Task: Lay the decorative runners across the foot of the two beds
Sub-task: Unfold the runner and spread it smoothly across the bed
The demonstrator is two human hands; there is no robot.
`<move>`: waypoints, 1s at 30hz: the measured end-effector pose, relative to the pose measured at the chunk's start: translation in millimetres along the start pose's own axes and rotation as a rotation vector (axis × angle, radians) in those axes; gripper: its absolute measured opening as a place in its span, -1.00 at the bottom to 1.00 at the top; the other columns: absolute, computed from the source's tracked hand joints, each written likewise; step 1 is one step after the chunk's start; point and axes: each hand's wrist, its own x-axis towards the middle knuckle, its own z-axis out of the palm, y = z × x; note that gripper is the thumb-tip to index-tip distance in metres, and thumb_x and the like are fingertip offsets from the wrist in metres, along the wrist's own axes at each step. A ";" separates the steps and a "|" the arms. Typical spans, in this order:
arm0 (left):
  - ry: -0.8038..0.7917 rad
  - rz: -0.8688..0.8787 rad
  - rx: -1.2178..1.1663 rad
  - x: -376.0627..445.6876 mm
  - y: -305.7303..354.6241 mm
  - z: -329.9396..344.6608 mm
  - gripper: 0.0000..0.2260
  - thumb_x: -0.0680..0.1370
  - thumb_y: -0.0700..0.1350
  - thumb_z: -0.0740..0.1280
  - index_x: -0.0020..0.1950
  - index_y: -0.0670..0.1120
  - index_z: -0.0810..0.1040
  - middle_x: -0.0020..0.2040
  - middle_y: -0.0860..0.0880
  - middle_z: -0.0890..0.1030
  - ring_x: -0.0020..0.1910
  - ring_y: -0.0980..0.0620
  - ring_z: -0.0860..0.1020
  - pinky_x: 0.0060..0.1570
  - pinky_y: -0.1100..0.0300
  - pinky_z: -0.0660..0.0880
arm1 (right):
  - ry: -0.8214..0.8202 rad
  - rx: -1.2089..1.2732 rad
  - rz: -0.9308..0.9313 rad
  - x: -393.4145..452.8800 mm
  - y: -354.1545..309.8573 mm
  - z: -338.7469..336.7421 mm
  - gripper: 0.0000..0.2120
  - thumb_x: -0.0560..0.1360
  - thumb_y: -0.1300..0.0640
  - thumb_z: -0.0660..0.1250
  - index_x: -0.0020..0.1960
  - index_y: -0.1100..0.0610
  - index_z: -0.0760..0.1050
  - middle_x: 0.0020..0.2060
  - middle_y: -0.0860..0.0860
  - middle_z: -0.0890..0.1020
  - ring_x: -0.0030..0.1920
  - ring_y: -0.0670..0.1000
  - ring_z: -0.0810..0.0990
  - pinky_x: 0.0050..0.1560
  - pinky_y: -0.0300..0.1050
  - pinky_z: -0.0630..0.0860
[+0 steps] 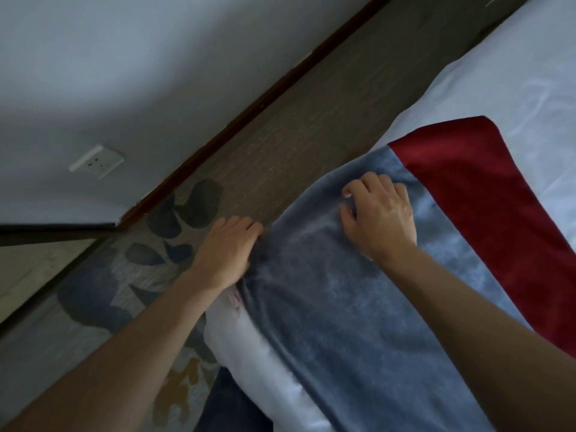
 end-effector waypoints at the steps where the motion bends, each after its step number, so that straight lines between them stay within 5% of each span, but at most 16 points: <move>1: 0.015 0.007 -0.012 11.7 7.5 -4.7 -0.77 0.50 -0.12 0.40 0.13 0.06 0.51 0.07 0.05 0.56 0.06 0.04 0.52 0.12 0.09 0.42 | 0.004 0.002 0.009 4.3 6.8 -1.2 -0.83 0.51 0.11 0.32 0.06 0.13 0.58 -0.05 0.05 0.58 -0.02 0.09 0.52 0.08 0.01 0.39; 12: 0.274 0.102 -0.291 175.2 143.2 -52.9 -0.62 0.55 -0.06 0.34 0.36 -0.08 0.42 0.26 -0.07 0.50 0.16 -0.05 0.50 0.14 0.03 0.45 | 0.091 -0.015 0.077 34.9 85.3 -24.1 -0.83 0.50 0.10 0.33 0.04 0.13 0.58 -0.03 0.07 0.58 -0.03 0.13 0.52 -0.03 0.05 0.39; 17: 0.259 0.232 -0.273 211.4 175.9 -64.4 -0.89 0.53 -0.02 0.35 -0.01 -0.03 0.56 0.05 0.02 0.53 0.02 0.01 0.49 0.04 0.07 0.41 | 0.205 -0.001 0.248 52.3 124.3 -29.1 -0.84 0.54 0.07 0.28 -0.01 0.13 0.57 -0.03 0.07 0.57 -0.04 0.13 0.52 -0.03 0.06 0.39; 19: 0.257 0.284 -0.298 214.8 181.0 -60.5 -0.83 0.58 -0.05 0.27 -0.09 -0.07 0.61 0.04 0.02 0.55 0.04 0.01 0.48 0.05 0.03 0.41 | 0.212 0.015 0.308 58.2 135.4 -28.7 -0.83 0.54 0.06 0.27 0.01 0.13 0.56 0.00 0.07 0.56 -0.02 0.12 0.51 0.01 0.06 0.40; 22: 0.243 0.122 -0.514 224.5 186.3 -57.8 -0.84 0.62 -0.09 0.20 0.00 -0.06 0.56 0.01 0.05 0.58 0.02 0.03 0.51 0.08 -0.01 0.47 | 0.196 0.036 0.349 65.4 146.8 -25.6 -0.74 0.52 0.00 0.29 0.14 0.10 0.51 0.08 0.06 0.54 0.05 0.12 0.50 0.08 0.08 0.41; 24: 0.105 -0.079 -0.640 239.3 187.1 -58.5 -0.79 0.58 0.08 0.27 0.13 0.00 0.52 0.01 0.10 0.60 0.01 0.08 0.54 0.12 0.04 0.48 | 0.166 0.047 0.404 69.1 152.1 -24.5 -0.62 0.51 -0.06 0.30 0.26 0.10 0.47 0.14 0.06 0.54 0.12 0.13 0.49 0.15 0.09 0.39; 27: -0.092 -0.122 -0.552 258.2 182.8 -62.5 -0.76 0.44 0.23 0.36 -0.04 0.12 0.50 -0.18 0.18 0.58 -0.15 0.23 0.50 0.12 0.09 0.31 | 0.138 0.056 0.459 73.3 156.1 -24.1 -0.55 0.48 -0.07 0.33 0.31 0.10 0.45 0.14 0.07 0.55 0.15 0.15 0.49 0.20 0.09 0.36; 30: 0.150 0.040 -0.363 263.1 182.1 -67.7 -0.84 0.48 0.13 0.39 -0.14 0.10 0.47 -0.20 0.16 0.52 -0.16 0.13 0.51 0.09 0.13 0.27 | 0.193 0.091 0.404 76.5 153.1 -26.4 -0.65 0.47 0.11 0.32 0.25 0.13 0.50 0.07 0.08 0.58 0.09 0.15 0.52 0.16 0.07 0.36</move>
